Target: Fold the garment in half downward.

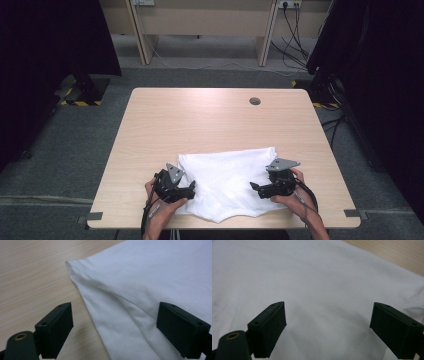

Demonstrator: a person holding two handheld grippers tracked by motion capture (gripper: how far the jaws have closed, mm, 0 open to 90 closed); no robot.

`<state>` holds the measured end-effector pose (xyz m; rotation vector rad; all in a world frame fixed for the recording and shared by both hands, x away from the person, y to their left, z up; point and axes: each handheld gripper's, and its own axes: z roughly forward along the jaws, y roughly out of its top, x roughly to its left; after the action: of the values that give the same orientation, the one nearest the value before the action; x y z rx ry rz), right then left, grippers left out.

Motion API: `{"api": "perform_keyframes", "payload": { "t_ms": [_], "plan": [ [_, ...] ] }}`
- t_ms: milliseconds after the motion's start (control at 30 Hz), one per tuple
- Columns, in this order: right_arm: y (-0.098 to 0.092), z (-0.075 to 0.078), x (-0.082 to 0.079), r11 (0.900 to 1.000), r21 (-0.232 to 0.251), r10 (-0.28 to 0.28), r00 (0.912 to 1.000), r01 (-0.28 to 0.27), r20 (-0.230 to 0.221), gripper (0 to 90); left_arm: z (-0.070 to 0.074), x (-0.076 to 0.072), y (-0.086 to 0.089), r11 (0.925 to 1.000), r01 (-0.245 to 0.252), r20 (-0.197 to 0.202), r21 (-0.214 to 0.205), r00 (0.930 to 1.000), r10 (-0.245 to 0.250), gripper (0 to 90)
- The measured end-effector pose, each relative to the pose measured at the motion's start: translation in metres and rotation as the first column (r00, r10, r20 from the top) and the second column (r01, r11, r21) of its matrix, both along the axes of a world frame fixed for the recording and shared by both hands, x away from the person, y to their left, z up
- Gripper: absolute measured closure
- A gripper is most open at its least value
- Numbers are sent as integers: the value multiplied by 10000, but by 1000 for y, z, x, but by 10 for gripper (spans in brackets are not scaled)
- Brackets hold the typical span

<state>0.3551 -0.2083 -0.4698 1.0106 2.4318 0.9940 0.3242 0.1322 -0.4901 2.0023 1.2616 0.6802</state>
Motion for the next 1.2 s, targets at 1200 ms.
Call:
{"api": "perform_keyframes", "payload": {
  "t_ms": [1200],
  "plan": [
    [-3,-9,6,9940,-439,-1028,9934,1006,-504,87,6,58,-14,9988,491,-595,8,9970,-490,127]
  ]
}}
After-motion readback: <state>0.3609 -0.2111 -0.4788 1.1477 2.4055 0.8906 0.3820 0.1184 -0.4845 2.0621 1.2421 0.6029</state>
